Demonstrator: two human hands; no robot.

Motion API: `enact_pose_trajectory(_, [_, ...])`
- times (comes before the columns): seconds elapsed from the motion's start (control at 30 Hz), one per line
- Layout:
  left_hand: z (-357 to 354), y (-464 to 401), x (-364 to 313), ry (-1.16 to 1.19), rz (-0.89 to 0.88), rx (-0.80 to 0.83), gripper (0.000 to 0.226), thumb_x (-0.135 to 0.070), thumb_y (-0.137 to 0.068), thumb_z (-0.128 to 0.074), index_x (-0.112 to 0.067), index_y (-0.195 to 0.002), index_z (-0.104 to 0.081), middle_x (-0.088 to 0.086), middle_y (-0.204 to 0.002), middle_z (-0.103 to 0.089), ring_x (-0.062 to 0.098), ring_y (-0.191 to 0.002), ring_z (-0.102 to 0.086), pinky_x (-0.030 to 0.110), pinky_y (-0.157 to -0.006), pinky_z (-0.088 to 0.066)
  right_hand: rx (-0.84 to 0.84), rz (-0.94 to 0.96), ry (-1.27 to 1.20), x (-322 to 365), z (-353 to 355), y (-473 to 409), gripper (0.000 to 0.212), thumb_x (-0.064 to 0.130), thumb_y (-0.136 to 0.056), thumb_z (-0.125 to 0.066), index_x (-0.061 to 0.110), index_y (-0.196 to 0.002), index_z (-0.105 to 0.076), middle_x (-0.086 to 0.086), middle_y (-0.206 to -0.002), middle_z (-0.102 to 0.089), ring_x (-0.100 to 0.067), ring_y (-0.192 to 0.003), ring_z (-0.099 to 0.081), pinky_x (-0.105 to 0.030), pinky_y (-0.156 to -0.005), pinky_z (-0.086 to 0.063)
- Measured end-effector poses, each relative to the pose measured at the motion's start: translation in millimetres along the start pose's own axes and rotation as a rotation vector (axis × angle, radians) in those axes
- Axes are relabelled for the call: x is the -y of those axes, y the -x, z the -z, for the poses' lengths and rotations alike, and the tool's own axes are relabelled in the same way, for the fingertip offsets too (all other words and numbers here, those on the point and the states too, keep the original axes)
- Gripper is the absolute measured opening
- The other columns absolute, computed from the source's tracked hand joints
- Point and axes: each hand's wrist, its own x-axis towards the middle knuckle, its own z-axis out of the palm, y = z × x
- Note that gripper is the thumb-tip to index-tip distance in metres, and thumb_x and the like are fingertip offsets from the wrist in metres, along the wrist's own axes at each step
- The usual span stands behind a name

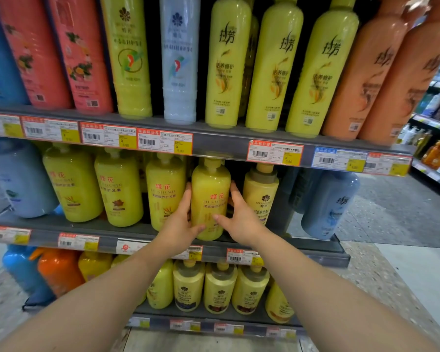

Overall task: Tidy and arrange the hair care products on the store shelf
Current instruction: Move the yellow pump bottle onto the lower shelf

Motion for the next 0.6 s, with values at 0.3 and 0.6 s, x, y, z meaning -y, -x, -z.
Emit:
enact_pose_trajectory(0.3, [-4.5, -2.3, -2.8, -0.048, -0.026, -0.013, 0.111, -0.008, -0.088, -0.065, -0.078, -0.122, 0.013, -0.006, -0.152, -0.035, 0.013, -0.133, -0.044, 0.046, -0.108, -0.041, -0.043, -0.022, 0.055, 3.0, -1.7, -2.2, 0.093, 0.025, -0.091, -0.063, 0.034, -0.152, 0.005, -0.001, -0.147, -0.042, -0.024, -0.13, -0.046, -0.045, -0.105, -0.043])
enact_pose_trajectory(0.6, [-7.5, -2.5, -4.6, -0.09, -0.01, -0.053, 0.108, -0.012, -0.088, -0.065, -0.07, -0.131, 0.014, -0.002, -0.148, -0.042, 0.016, -0.126, -0.051, 0.049, -0.105, -0.044, -0.052, -0.012, 0.043, -3.2, -7.6, 1.9, 0.092, 0.026, -0.091, -0.063, 0.035, -0.151, 0.006, 0.0, -0.149, -0.04, -0.024, -0.128, -0.048, -0.047, -0.104, -0.044])
